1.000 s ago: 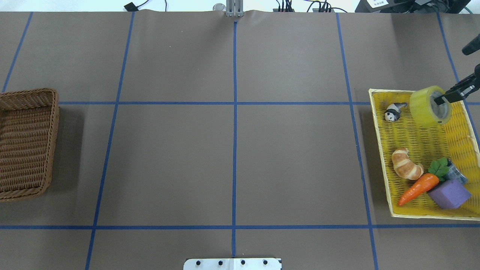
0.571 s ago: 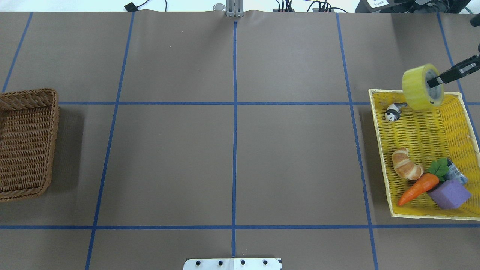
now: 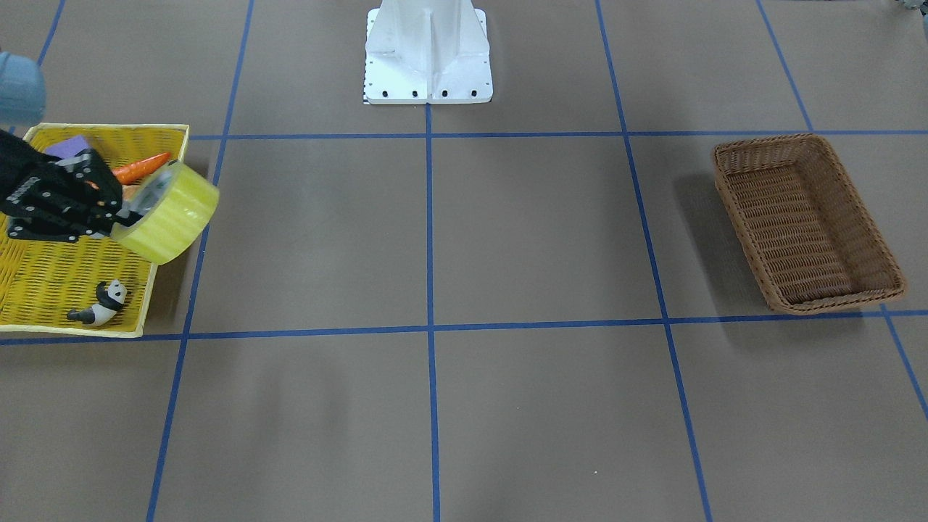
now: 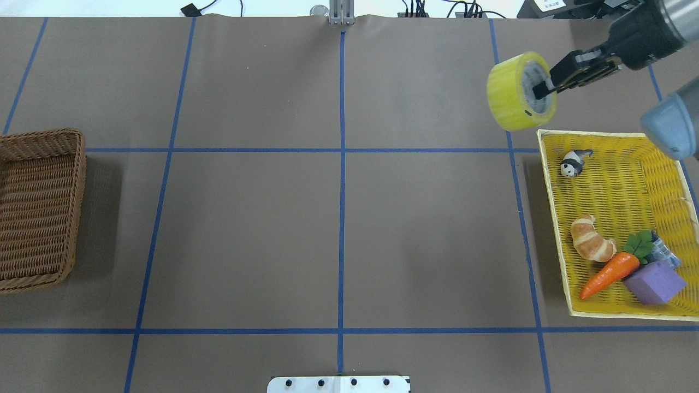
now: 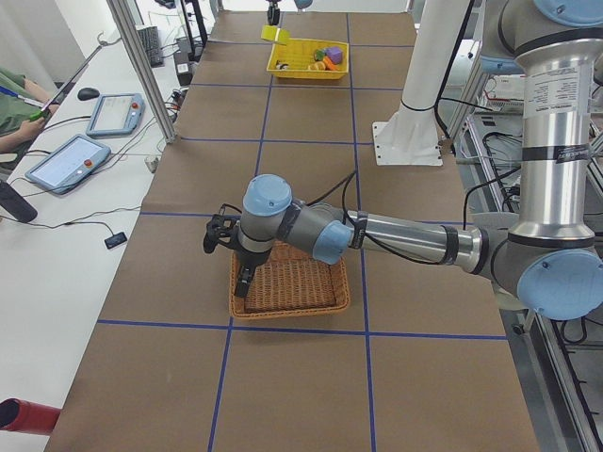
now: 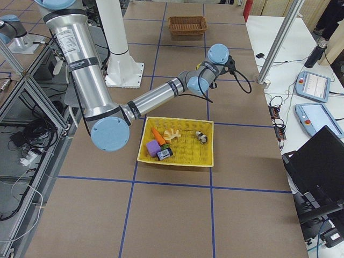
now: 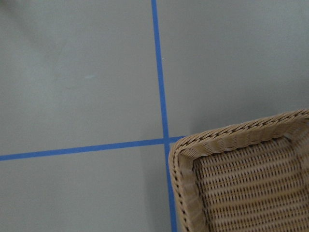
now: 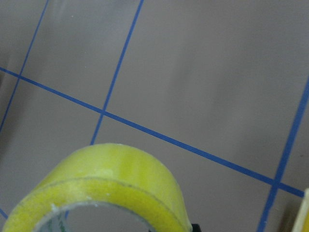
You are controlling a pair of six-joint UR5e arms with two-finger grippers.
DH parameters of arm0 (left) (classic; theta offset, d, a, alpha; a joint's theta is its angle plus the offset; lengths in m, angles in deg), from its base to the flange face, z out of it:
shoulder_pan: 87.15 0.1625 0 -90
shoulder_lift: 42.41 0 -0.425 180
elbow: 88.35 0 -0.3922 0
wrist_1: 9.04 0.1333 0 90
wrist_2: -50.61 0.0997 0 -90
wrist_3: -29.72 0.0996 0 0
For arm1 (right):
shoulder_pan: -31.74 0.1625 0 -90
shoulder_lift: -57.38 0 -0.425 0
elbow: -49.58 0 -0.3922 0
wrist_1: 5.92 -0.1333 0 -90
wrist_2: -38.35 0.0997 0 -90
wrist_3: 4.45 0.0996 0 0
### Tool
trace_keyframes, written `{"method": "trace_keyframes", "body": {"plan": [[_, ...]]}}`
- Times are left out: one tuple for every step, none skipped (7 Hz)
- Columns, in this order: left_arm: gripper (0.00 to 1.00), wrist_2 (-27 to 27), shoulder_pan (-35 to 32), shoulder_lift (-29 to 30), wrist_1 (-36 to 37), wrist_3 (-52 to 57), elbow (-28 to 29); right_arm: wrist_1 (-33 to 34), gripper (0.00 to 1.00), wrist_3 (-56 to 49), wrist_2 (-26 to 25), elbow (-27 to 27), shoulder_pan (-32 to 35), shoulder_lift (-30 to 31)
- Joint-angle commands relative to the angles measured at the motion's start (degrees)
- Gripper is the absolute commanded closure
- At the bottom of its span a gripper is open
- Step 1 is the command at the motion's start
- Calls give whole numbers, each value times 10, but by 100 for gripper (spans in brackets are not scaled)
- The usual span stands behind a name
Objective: Move tape to another basket
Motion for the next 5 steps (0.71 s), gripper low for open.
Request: {"method": "trace_keyframes", "body": {"plan": [[2,-6,65,32,-144,-236,20,-100,100,213,-96,-32,-103,-20],[2,-6,104,52,-185,-342,18,-201,100,338,-154,-32,-155,-21],[2,-7,128,68,-259,-463,20,-295,100,446,-209,-31,-204,-21],[2,-7,155,91,-313,-591,20,-350,100,524,-240,-31,-239,-20],[2,-32,179,118,-341,-729,15,-378,100,569,-245,-37,-260,-20]]}}
